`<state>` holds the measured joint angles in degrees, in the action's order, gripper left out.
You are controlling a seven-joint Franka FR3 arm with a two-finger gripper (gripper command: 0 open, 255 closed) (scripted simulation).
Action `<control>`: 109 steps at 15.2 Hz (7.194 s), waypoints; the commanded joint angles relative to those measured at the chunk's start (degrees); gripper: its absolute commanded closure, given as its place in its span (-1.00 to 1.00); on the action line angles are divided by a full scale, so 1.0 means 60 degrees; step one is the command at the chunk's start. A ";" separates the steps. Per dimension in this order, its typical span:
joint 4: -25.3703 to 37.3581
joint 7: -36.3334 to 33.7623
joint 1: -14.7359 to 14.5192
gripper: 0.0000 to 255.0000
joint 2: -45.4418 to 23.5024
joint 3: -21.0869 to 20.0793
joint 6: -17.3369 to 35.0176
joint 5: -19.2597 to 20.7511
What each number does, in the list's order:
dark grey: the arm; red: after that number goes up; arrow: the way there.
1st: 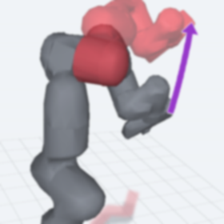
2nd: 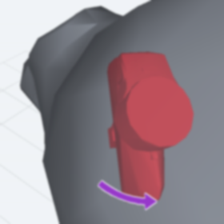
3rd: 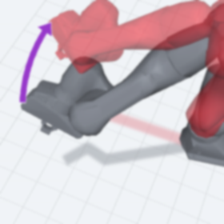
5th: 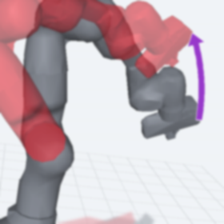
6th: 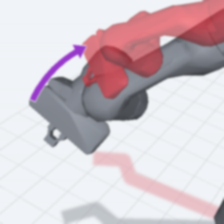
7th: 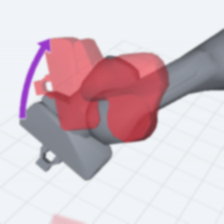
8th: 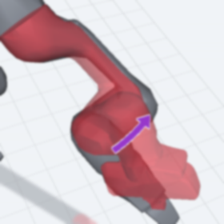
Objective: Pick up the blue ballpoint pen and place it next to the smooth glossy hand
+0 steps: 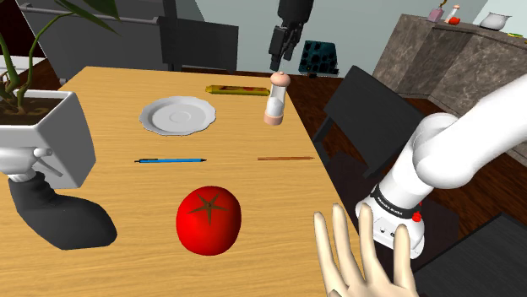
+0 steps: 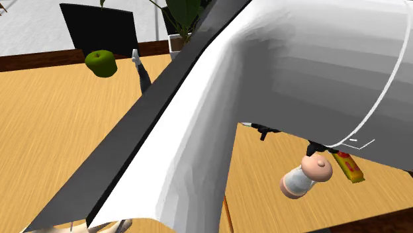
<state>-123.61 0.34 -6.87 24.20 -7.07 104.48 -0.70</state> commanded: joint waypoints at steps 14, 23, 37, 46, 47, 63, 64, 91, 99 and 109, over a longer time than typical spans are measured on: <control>0.2470 0.0478 -0.1099 -1.00 -0.4547 -0.1380 0.1073 0.0731; 0.4551 0.0656 -0.2067 -1.00 -0.7334 -0.1951 0.1027 0.1658; 0.4578 0.0647 -0.2383 -1.00 -0.8357 -0.1978 0.1792 0.2055; 0.4579 0.0647 -0.2383 1.00 -0.8357 -0.1978 0.1790 0.2055; 0.4579 0.0647 -0.2383 1.00 -0.8357 -0.1978 0.1790 0.2055; 0.5371 0.0839 -0.2351 1.00 -0.7821 -0.2087 0.0499 0.1816; 0.5453 0.0853 -0.2351 1.00 -0.7788 -0.2094 0.0386 0.1800; 0.8025 0.1060 -0.2494 1.00 -0.7243 -0.2232 -0.2687 0.1569; 0.3704 0.1076 -0.2157 1.00 -0.3817 -0.2420 -0.1583 0.0389; 0.0127 0.1131 -0.2653 1.00 -0.0058 -0.2394 -0.1551 -0.0965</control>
<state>-121.07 7.26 -22.33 21.66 -21.41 95.50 -5.72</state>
